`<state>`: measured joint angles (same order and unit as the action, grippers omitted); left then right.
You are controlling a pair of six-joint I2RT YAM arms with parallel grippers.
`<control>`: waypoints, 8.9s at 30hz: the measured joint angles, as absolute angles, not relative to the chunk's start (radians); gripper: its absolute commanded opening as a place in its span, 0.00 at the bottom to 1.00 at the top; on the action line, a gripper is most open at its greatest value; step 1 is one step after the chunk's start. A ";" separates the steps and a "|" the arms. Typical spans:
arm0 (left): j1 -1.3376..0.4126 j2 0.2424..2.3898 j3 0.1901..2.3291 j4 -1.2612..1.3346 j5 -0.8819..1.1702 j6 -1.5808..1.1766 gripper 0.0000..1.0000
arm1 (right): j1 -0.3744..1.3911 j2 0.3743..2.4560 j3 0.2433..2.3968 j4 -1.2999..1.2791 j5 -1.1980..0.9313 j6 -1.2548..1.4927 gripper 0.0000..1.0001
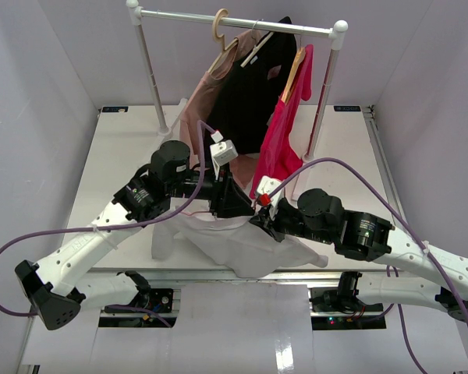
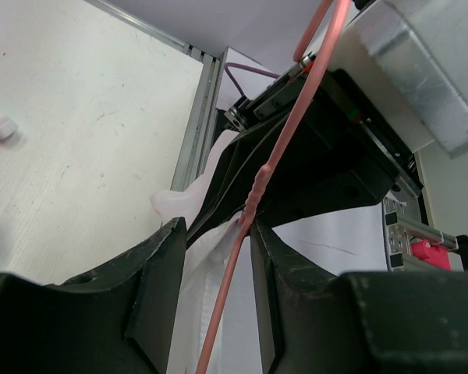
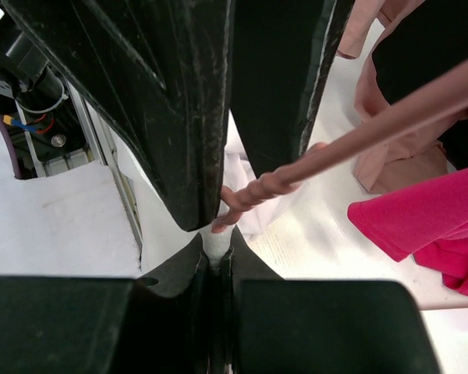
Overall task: Place the t-shirt on the hanger
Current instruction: Place the T-shirt on the hanger, then place the hanger at the clothesline.
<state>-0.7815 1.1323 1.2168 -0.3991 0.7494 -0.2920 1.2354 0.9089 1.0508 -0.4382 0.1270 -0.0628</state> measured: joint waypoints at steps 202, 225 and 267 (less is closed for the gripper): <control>-0.788 0.953 1.461 -0.826 0.483 -0.171 0.70 | 1.237 0.643 1.013 -0.588 -0.044 -0.113 0.08; -0.788 0.885 1.416 -0.958 0.625 0.162 0.77 | 1.237 0.585 1.051 -0.641 -0.071 -0.113 0.08; -0.789 0.892 1.121 -0.913 0.511 0.094 0.00 | 1.233 0.562 1.051 -0.620 0.043 -0.086 0.74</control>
<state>-0.7886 0.8915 1.1215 -0.9130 0.5108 0.0939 1.2327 0.5616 1.0508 -0.6197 0.0431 -0.0859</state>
